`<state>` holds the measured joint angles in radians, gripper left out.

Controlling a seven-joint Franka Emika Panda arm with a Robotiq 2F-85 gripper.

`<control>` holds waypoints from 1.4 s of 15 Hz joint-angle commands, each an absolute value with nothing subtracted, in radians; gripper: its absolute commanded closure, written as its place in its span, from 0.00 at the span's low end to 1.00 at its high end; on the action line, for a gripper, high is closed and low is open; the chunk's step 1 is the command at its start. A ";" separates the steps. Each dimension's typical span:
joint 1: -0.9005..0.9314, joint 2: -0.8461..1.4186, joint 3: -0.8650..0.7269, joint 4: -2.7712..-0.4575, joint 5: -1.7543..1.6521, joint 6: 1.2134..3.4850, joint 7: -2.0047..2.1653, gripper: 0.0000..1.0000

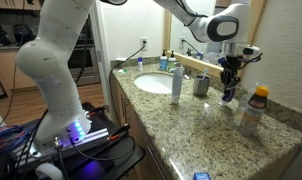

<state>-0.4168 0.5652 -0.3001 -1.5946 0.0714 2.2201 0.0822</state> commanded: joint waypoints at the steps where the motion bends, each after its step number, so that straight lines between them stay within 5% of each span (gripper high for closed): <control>1: -0.418 0.547 -0.306 -1.619 0.051 2.230 0.080 0.70; 11: -0.428 0.324 -0.316 -1.669 0.009 2.267 -0.026 0.02; 21: -0.347 0.155 -0.243 -1.620 -0.003 1.999 -0.401 0.00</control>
<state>-0.3924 0.1586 -0.2636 -1.6421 0.0491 2.1120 -0.3774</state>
